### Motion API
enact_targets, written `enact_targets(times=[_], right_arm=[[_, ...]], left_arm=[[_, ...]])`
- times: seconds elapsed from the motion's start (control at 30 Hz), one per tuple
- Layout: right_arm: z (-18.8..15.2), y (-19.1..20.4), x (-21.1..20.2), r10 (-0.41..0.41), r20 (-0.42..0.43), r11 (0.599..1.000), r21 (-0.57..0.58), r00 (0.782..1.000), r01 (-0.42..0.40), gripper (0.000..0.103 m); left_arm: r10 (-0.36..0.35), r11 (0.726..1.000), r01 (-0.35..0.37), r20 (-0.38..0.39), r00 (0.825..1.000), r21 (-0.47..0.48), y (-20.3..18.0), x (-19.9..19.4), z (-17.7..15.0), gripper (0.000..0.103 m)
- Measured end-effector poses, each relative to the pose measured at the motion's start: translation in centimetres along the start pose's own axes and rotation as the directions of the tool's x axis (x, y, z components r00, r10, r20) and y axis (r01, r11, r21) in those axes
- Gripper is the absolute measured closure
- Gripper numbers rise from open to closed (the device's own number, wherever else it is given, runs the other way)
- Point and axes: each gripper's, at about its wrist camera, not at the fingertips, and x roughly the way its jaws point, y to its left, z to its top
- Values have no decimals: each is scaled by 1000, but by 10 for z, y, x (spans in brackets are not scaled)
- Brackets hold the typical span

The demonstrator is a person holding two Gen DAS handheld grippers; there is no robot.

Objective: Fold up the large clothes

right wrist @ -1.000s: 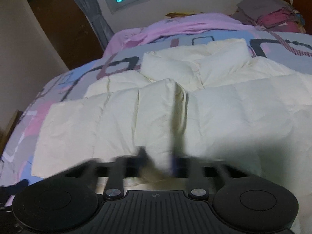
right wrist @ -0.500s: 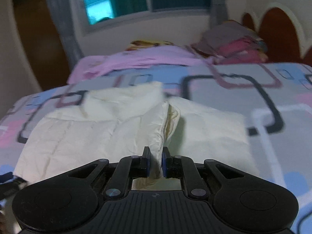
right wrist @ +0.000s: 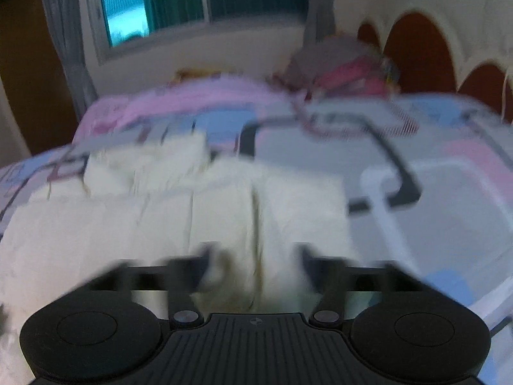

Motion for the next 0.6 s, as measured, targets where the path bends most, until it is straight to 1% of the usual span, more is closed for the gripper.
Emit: enact_targets(times=[0.03, 0.1, 0.13, 0.17, 0.2, 0.23, 0.33, 0.4, 0.47, 0.6], right_arm=[[4, 5, -3, -6, 20, 999, -34, 1000, 7, 28], [9, 14, -2, 3, 51, 998, -62, 999, 0, 29], [12, 18, 1, 9, 54, 998, -63, 999, -5, 32], [13, 22, 5, 17, 48, 998, -60, 999, -14, 43], [14, 27, 12, 28, 34, 998, -56, 999, -26, 48], [13, 31, 18, 34, 21, 998, -53, 999, -33, 50], [10, 43, 35, 44, -7, 997, -62, 999, -44, 50], [9, 47, 43, 38, -9, 996, -79, 999, -38, 50], [7, 50, 52, 20, -11, 995, -101, 1000, -21, 50], [0, 46, 71, -21, -29, 992, -127, 999, 17, 50]], left_arm=[[-3, 1000, 3, 14, 1000, -3, 0, -5, 2, 54], [-10, 1000, 10, 37, 999, -13, -3, -9, 9, 54], [-18, 1000, 19, 39, 999, -15, -5, -7, 14, 54], [-25, 1000, 26, 42, 999, -17, -9, -4, 19, 54], [-31, 999, 32, 45, 998, -19, -13, 0, 23, 54], [-37, 999, 37, 47, 998, -12, -18, 5, 27, 54], [-39, 999, 38, 49, 998, 21, -36, 25, 38, 54], [-36, 999, 36, 43, 998, 21, -43, 41, 44, 54], [-29, 999, 28, 38, 999, 18, -49, 55, 47, 54], [3, 999, -4, 36, 999, 37, -55, 76, 44, 54]])
